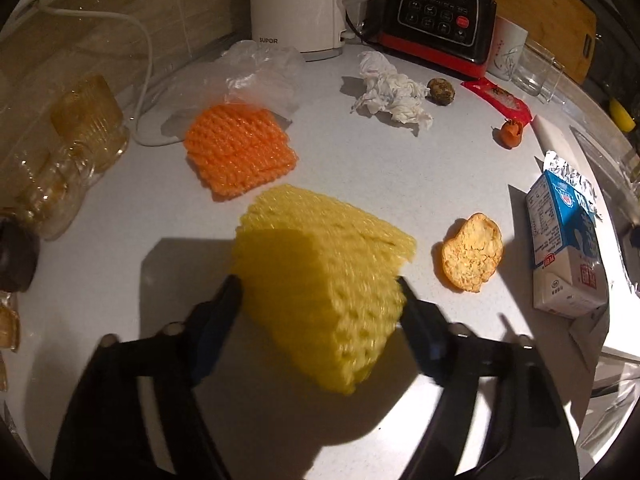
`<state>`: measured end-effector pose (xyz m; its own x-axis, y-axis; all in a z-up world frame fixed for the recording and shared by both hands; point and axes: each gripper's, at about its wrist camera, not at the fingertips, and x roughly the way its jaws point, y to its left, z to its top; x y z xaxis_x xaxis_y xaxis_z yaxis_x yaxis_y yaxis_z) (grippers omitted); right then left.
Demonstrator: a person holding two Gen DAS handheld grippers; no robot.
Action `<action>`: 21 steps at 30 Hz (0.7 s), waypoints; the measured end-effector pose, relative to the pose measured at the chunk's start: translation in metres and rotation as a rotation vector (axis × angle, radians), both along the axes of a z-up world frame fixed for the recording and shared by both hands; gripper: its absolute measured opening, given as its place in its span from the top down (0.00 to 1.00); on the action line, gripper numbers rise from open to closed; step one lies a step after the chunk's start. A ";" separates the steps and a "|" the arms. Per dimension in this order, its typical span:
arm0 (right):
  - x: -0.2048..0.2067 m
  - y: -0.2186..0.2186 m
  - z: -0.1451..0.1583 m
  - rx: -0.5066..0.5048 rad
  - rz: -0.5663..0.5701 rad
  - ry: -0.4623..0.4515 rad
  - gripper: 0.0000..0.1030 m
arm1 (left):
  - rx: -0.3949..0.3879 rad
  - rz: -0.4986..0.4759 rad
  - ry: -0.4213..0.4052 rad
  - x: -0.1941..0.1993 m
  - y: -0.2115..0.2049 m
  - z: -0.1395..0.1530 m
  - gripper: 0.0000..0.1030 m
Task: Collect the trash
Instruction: 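Grasp the yellow foam net with the left gripper while the right grasps the bread crust, then drop the yellow foam net into the green basket with the left gripper while the right drops the crust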
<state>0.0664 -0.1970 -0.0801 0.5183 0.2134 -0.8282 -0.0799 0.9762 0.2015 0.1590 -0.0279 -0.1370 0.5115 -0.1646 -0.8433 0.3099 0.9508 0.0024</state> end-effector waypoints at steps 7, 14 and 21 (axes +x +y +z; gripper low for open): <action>0.032 0.032 0.002 0.001 0.145 -0.017 0.02 | -0.018 0.063 0.002 0.003 0.019 0.006 0.80; 0.079 0.053 -0.016 -0.063 0.257 0.069 0.21 | -0.033 0.078 -0.032 -0.008 0.024 0.020 0.82; 0.111 0.052 -0.052 -0.072 0.218 0.209 0.57 | -0.062 0.069 -0.054 -0.024 0.024 0.032 0.82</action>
<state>0.1771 -0.1447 -0.1320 0.2833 0.2381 -0.9290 -0.2533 0.9529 0.1670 0.1346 -0.0038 -0.1050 0.5679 -0.1790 -0.8034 0.2452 0.9685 -0.0425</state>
